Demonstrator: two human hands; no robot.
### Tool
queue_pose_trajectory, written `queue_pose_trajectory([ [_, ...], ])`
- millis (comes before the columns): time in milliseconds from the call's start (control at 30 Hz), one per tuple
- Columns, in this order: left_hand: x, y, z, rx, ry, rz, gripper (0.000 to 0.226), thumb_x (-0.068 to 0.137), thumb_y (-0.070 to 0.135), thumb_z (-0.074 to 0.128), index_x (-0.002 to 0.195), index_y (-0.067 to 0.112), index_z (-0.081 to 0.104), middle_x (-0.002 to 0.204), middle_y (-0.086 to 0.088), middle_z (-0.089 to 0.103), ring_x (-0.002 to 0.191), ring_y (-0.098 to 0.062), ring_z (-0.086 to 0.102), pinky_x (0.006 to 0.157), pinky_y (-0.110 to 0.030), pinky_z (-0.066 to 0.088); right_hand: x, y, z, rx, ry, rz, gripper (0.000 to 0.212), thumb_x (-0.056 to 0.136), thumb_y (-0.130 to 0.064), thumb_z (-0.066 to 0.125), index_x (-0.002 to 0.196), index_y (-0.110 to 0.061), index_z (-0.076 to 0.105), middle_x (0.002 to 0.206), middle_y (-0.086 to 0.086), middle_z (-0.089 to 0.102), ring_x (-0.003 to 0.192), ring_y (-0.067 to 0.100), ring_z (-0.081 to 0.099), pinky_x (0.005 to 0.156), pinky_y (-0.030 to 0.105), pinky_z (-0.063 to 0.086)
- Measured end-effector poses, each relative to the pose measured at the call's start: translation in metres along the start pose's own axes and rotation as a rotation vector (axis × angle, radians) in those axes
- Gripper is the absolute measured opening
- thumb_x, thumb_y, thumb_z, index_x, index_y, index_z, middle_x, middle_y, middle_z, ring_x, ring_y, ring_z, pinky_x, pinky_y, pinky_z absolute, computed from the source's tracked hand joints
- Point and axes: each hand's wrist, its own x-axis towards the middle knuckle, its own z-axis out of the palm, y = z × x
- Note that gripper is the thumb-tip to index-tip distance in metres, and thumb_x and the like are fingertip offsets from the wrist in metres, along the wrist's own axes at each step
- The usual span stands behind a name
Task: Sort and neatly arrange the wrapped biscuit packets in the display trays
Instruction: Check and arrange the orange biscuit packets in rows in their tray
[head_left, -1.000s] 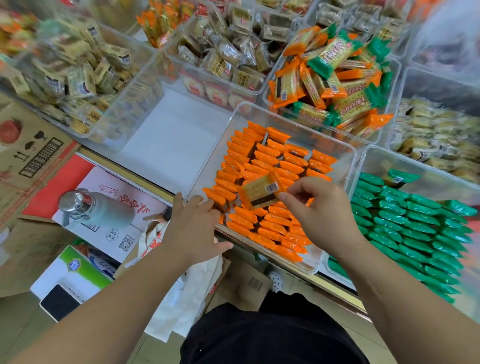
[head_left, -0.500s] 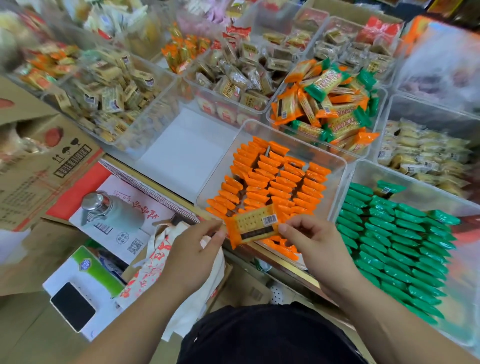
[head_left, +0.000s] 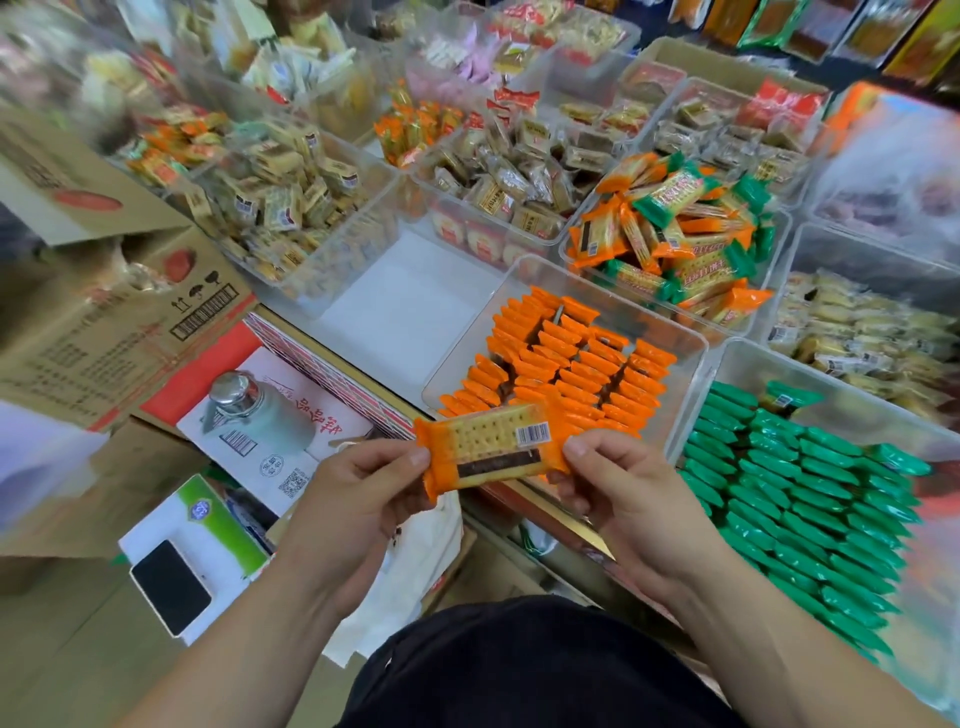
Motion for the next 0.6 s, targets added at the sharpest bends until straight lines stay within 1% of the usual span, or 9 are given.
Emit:
queue_pose_trajectory([
  [33,-0.001,0.000,0.000,-0.023,-0.006,-0.010,0.017,0.073,0.014,0.068,0.081,0.002,0.077,0.090,-0.027,0.070,0.082,-0.035,0.062,0.072,-0.036,0.057,-0.002,-0.002,0.001,0.030,-0.026,0.001,0.013,0.081,-0.026,0.073,0.072,-0.017,0.076,0.071,0.006,0.060,0.065,0.014,0.049,0.057,0.021,0.044],
  [100,-0.004,-0.003,0.000,-0.065,-0.038,-0.037,0.012,0.074,0.011,0.066,0.073,0.006,0.077,0.086,-0.022,0.070,0.080,-0.031,0.063,0.070,-0.033,0.058,-0.005,-0.004,0.002,0.059,-0.060,-0.009,0.015,0.081,-0.024,0.067,0.070,-0.017,0.075,0.070,0.006,0.059,0.065,0.015,0.048,0.057,0.021,0.045],
  [233,-0.010,-0.001,0.000,-0.144,-0.040,-0.058,0.010,0.075,0.008,0.066,0.077,0.004,0.075,0.083,-0.020,0.070,0.074,-0.028,0.063,0.063,-0.030,0.059,-0.006,-0.003,0.000,0.050,-0.056,0.008,0.014,0.080,-0.024,0.068,0.076,-0.013,0.076,0.073,0.009,0.060,0.065,0.015,0.049,0.058,0.022,0.045],
  [300,-0.013,0.003,-0.001,-0.113,-0.053,-0.032,0.012,0.075,0.010,0.067,0.079,0.003,0.076,0.082,-0.019,0.070,0.071,-0.025,0.063,0.062,-0.029,0.057,-0.004,0.000,-0.001,0.070,-0.030,0.067,0.016,0.080,-0.023,0.069,0.081,-0.011,0.078,0.074,0.009,0.063,0.065,0.014,0.051,0.058,0.023,0.043],
  [400,-0.020,0.012,0.001,-0.035,-0.100,0.031,0.014,0.074,0.013,0.070,0.081,0.002,0.076,0.080,-0.022,0.067,0.070,-0.026,0.059,0.066,-0.033,0.054,-0.003,0.008,-0.001,0.007,-0.043,0.141,0.017,0.090,-0.018,0.064,0.082,-0.011,0.078,0.074,0.008,0.065,0.063,0.011,0.053,0.057,0.022,0.042],
  [467,-0.025,0.020,0.004,0.016,-0.121,0.076,0.010,0.072,0.012,0.077,0.081,0.007,0.076,0.074,-0.020,0.065,0.064,-0.023,0.055,0.058,-0.030,0.049,-0.003,0.011,0.001,0.005,-0.057,0.164,0.011,0.090,-0.013,0.064,0.090,-0.008,0.074,0.076,0.011,0.065,0.061,0.011,0.053,0.055,0.020,0.044],
  [500,-0.027,0.023,0.005,0.039,-0.122,0.098,0.013,0.071,0.008,0.082,0.082,0.012,0.076,0.071,-0.018,0.064,0.059,-0.021,0.054,0.055,-0.028,0.046,-0.004,0.010,0.002,0.036,-0.056,0.163,0.013,0.087,-0.012,0.066,0.099,-0.007,0.070,0.077,0.013,0.064,0.062,0.012,0.054,0.055,0.020,0.045],
  [533,-0.027,0.025,0.005,0.056,-0.112,0.116,0.021,0.072,0.004,0.083,0.086,0.018,0.075,0.070,-0.017,0.063,0.057,-0.020,0.053,0.054,-0.028,0.044,-0.005,0.010,0.001,0.081,-0.055,0.152,0.023,0.084,-0.011,0.068,0.107,-0.009,0.064,0.078,0.014,0.063,0.062,0.013,0.054,0.055,0.020,0.045],
  [600,-0.026,0.027,0.005,0.081,-0.067,0.141,0.033,0.081,-0.002,0.077,0.101,0.024,0.071,0.073,-0.019,0.060,0.058,-0.019,0.053,0.059,-0.033,0.042,-0.006,0.008,-0.001,0.166,-0.066,0.102,0.030,0.083,-0.007,0.067,0.110,-0.013,0.057,0.079,0.015,0.061,0.064,0.015,0.053,0.057,0.022,0.046],
])
